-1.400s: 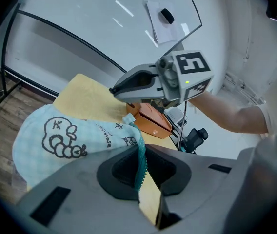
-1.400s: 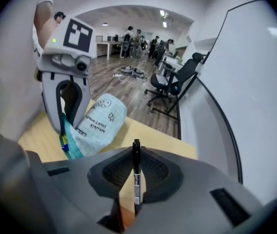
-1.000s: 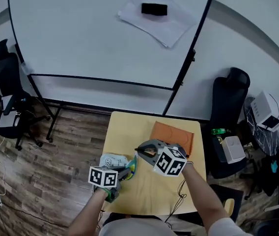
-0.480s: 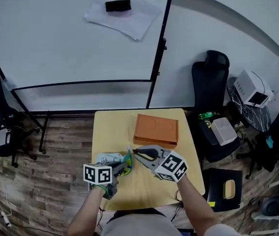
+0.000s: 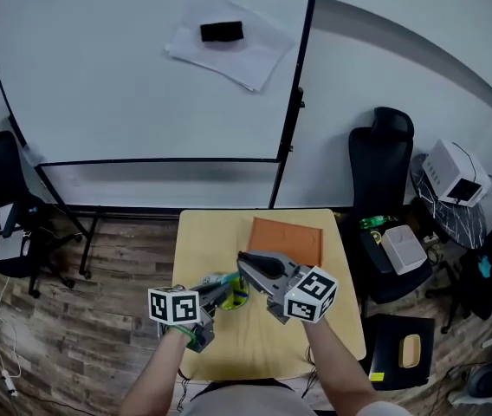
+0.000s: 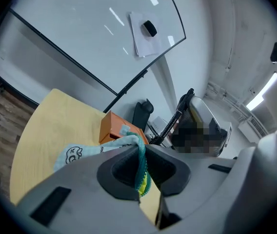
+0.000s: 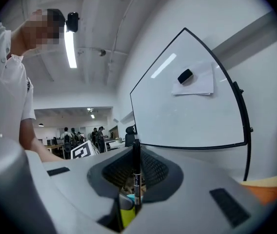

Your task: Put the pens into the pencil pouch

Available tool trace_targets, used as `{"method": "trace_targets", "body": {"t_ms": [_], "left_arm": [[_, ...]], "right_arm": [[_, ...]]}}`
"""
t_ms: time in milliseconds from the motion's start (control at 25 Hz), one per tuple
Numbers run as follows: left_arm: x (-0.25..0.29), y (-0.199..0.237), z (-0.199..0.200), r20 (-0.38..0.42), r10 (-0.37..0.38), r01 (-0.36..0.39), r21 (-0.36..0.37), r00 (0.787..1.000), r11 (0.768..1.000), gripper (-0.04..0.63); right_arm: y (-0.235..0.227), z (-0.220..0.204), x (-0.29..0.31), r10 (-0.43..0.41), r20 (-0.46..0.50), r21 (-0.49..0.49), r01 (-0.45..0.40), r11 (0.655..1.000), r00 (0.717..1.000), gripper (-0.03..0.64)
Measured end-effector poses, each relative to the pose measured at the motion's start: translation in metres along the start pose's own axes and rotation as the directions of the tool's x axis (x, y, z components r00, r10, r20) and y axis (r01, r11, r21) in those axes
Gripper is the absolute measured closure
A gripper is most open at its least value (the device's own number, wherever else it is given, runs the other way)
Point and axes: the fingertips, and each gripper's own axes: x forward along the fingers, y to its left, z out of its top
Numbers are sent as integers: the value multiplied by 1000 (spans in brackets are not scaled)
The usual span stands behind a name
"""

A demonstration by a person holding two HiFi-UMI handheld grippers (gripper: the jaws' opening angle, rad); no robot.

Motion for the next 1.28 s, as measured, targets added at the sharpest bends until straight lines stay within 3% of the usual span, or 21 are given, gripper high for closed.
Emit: {"method": "trace_targets", "body": {"t_ms": [160, 600, 880, 1280], "left_arm": [[-2, 0, 7, 24, -9, 9, -24, 1000, 1000, 560], [0, 4, 15, 32, -8, 9, -31, 999, 999, 560], [0, 7, 19, 46, -4, 6, -41, 999, 999, 560], [-5, 13, 19, 44, 8, -6, -48, 999, 999, 560]], "right_arm": [[-4, -11, 7, -33, 39, 28, 32, 999, 999, 569], [2, -83, 8, -55, -193, -80, 40, 996, 980, 569], [-3, -82, -6, -73, -191, -69, 61, 996, 979, 569], [16, -101, -25, -68, -299, -160, 21, 987, 952, 569]]}}
